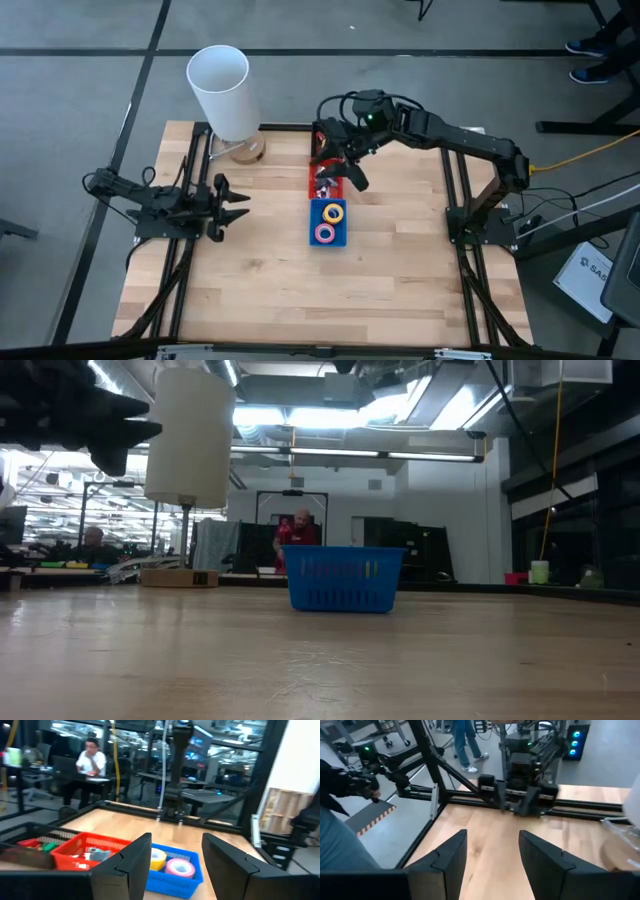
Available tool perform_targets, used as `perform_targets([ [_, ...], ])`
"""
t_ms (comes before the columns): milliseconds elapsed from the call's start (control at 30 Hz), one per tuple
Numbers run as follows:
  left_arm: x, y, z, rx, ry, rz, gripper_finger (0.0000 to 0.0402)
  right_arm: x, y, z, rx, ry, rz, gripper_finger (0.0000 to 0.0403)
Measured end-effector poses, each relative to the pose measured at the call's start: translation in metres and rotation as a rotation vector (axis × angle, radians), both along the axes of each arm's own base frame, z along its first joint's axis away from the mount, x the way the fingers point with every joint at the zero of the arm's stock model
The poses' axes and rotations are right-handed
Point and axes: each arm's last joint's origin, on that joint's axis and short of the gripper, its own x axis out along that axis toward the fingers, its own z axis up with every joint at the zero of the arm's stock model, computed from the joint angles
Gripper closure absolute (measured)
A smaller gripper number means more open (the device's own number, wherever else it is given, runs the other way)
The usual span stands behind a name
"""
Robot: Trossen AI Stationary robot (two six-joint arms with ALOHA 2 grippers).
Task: Pick and place Stapler, Stapler remover, tape
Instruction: Return to Home Position
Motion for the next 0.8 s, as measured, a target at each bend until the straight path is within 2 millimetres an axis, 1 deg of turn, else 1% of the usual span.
perform_targets([
  [133, 0.001, 0.004, -0.001, 0.002, 0.014, 0.04, 0.0231, 0.004, 0.008, -0.012, 0.026, 0.034, 0.008, 0.0221],
  [267, 0.002, 0.005, -0.004, -0.037, 0.037, 0.055, 0.023, 0.006, 0.016, -0.025, 0.032, 0.088, -0.037, 0.0221],
  [333, 0.002, 0.005, -0.004, -0.036, 0.04, 0.059, 0.0228, 0.004, 0.021, -0.034, 0.037, 0.152, -0.072, 0.0221],
  [400, 0.002, 0.005, -0.005, -0.03, 0.045, 0.059, 0.0228, 0.0, 0.029, -0.038, 0.031, 0.176, -0.088, 0.0221],
  [500, 0.002, 0.005, -0.005, -0.029, 0.045, 0.06, 0.023, -0.015, 0.044, -0.041, 0.017, 0.171, -0.075, 0.0221],
  [600, 0.002, 0.005, -0.005, -0.029, 0.044, 0.06, 0.0232, -0.038, 0.059, -0.048, -0.002, 0.157, -0.088, 0.0221],
  [700, 0.002, 0.005, -0.005, -0.029, 0.044, 0.06, 0.0232, -0.071, 0.073, -0.055, -0.023, 0.127, -0.139, 0.0221],
  [800, 0.002, 0.005, -0.005, -0.029, 0.044, 0.06, 0.0229, -0.107, 0.086, -0.072, -0.048, 0.12, -0.174, 0.0221],
])
